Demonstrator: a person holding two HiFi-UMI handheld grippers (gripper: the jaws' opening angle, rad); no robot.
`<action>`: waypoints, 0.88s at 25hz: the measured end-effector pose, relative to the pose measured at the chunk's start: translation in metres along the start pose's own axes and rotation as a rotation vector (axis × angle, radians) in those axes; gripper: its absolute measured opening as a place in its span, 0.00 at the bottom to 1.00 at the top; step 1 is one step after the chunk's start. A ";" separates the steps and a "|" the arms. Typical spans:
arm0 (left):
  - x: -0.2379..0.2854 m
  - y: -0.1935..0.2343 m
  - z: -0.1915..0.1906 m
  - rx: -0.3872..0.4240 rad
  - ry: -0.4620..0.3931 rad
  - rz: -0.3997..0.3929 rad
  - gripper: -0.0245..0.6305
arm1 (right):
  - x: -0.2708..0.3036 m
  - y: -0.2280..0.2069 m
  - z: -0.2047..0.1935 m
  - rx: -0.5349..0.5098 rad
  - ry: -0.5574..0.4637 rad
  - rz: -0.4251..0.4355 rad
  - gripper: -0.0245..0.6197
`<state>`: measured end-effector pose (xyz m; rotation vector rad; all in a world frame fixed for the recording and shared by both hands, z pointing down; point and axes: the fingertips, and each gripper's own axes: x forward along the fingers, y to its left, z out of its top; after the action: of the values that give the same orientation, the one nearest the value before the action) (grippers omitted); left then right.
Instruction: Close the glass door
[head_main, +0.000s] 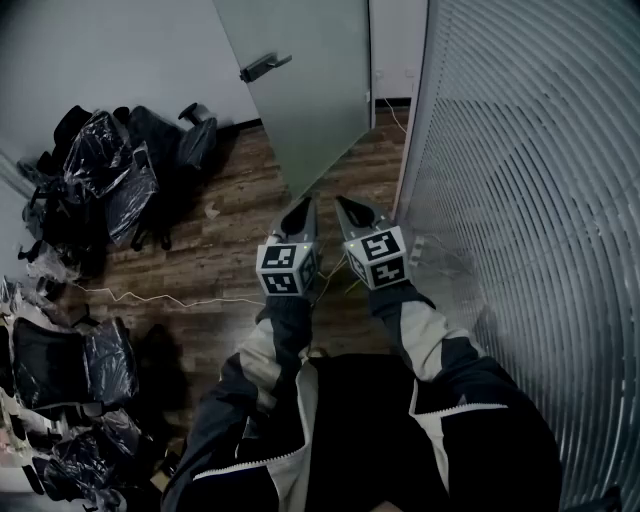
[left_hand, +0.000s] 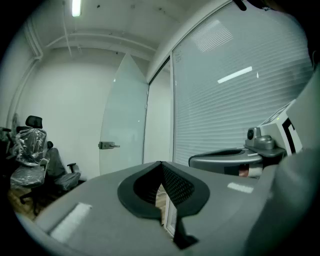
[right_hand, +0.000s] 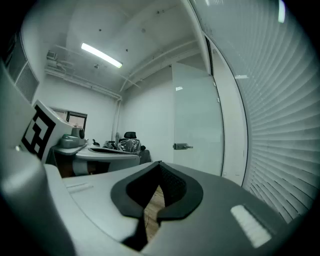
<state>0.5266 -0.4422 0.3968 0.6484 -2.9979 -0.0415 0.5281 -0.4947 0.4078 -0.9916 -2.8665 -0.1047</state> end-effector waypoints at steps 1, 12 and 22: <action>-0.001 -0.001 0.000 0.000 0.001 0.001 0.04 | -0.002 0.001 0.000 0.000 -0.001 0.001 0.04; -0.005 -0.001 0.000 0.002 -0.005 0.011 0.04 | -0.003 0.005 0.003 -0.004 -0.007 0.010 0.04; -0.017 0.008 -0.002 0.026 0.014 0.052 0.04 | -0.004 0.009 0.005 -0.004 -0.006 0.051 0.05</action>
<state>0.5384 -0.4278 0.3982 0.5706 -3.0050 0.0051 0.5371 -0.4896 0.4029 -1.0662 -2.8451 -0.1031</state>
